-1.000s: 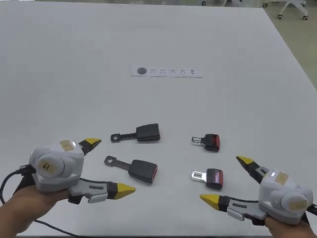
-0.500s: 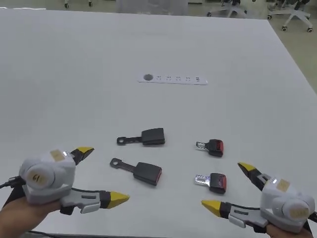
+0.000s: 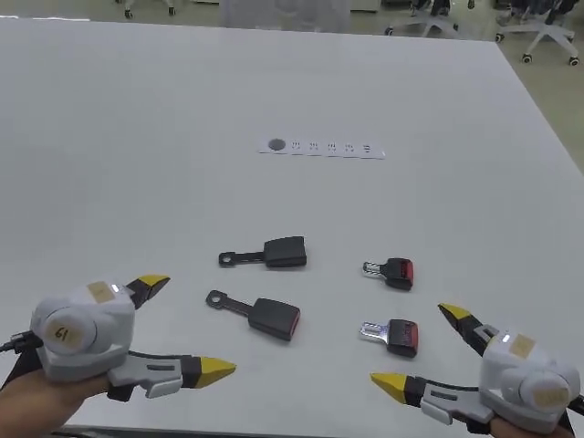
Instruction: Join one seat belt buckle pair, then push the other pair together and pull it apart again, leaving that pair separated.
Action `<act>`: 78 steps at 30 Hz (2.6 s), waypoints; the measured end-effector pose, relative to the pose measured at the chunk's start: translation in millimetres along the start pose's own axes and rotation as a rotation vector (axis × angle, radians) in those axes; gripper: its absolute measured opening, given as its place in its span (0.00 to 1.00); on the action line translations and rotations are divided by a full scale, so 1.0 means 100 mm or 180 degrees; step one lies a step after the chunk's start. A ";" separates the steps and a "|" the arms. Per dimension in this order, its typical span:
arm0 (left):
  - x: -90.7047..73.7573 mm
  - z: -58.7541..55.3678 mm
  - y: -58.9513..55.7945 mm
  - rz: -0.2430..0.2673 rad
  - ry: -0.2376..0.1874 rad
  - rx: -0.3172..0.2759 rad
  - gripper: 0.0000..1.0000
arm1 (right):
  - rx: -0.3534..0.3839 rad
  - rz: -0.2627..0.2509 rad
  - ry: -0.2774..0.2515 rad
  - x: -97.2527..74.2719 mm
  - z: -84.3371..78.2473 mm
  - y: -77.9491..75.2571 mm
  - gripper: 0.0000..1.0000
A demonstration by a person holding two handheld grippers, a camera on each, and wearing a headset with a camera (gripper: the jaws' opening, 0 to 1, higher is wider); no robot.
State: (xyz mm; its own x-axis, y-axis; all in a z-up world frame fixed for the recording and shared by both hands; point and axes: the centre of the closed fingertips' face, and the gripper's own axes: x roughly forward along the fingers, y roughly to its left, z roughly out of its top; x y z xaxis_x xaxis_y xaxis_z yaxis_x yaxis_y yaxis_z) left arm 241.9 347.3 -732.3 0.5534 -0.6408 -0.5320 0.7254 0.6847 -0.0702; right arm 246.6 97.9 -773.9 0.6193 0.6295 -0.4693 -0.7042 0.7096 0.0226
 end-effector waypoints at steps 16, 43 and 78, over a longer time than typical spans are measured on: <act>0.12 0.03 -0.02 -0.0099 0.0047 0.0072 1.00 | -0.0026 0.0000 0.0057 -0.02 -0.08 -0.04 0.93; 0.59 0.08 -0.11 -0.0419 0.0231 0.0338 0.99 | -0.0168 0.0155 0.0276 0.04 -0.27 -0.20 0.85; 1.24 -0.29 -0.07 -0.1049 0.0730 0.0971 0.81 | -0.0209 0.0697 0.0752 0.34 -0.61 -0.26 0.77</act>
State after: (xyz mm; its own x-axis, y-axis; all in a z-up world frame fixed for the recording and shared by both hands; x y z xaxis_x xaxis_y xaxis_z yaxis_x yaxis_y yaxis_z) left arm 293.6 272.9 -822.3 0.1954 -0.6897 -0.6972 0.9520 0.3042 -0.0342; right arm 265.2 81.4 -844.1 0.3584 0.6686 -0.6516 -0.8374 0.5388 0.0923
